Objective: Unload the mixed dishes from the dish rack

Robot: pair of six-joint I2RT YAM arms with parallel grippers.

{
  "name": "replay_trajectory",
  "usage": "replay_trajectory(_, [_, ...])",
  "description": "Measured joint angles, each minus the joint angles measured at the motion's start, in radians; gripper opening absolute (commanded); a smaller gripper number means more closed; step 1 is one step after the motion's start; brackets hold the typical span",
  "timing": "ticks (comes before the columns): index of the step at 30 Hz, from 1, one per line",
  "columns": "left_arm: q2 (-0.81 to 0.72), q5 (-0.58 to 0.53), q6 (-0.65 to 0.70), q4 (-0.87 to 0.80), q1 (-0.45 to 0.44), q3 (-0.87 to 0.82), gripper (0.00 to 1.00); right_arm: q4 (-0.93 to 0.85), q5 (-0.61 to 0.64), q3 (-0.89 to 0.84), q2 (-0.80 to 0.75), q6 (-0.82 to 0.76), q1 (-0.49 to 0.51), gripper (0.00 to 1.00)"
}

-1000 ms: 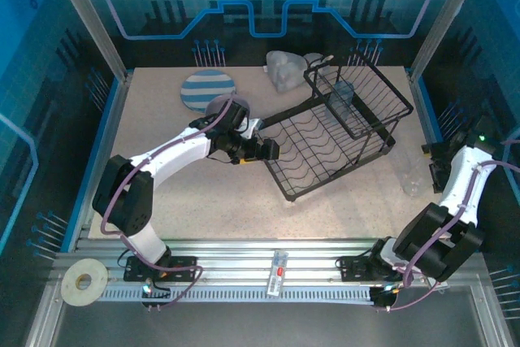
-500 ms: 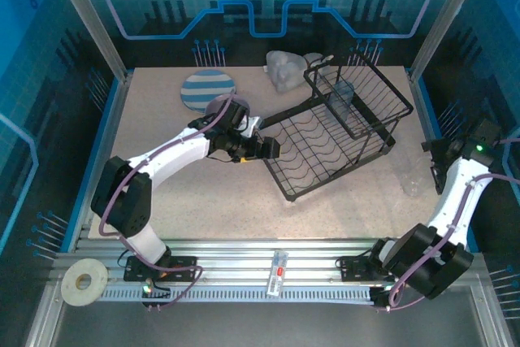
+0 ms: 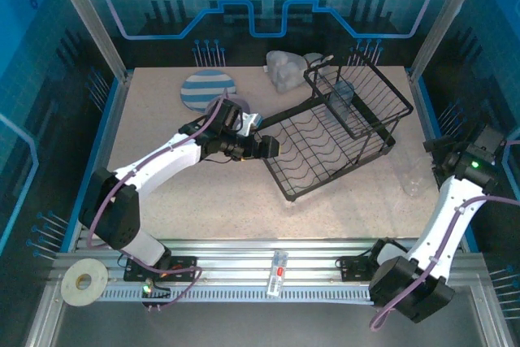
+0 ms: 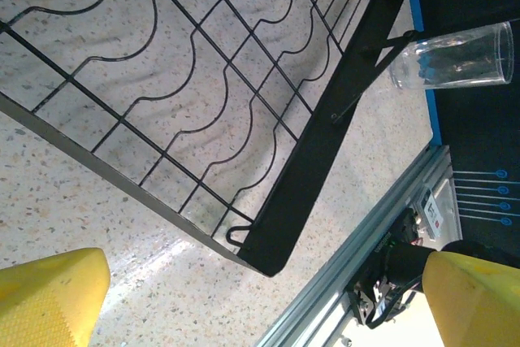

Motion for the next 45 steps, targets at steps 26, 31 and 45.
replay_trajectory(26, [0.064,0.001,-0.067,0.359,-0.063,-0.075,0.99,-0.091,0.063,0.494,0.366,-0.012,0.438,0.6])
replay_trajectory(31, [0.071,-0.044,0.069,0.534,-0.106,-0.104,0.99,-0.115,0.047,0.494,0.408,-0.006,0.45,0.52])
replay_trajectory(45, [0.378,-0.093,0.323,1.108,-0.144,-0.106,0.99,-0.143,-0.022,0.515,0.475,-0.025,0.463,0.09])
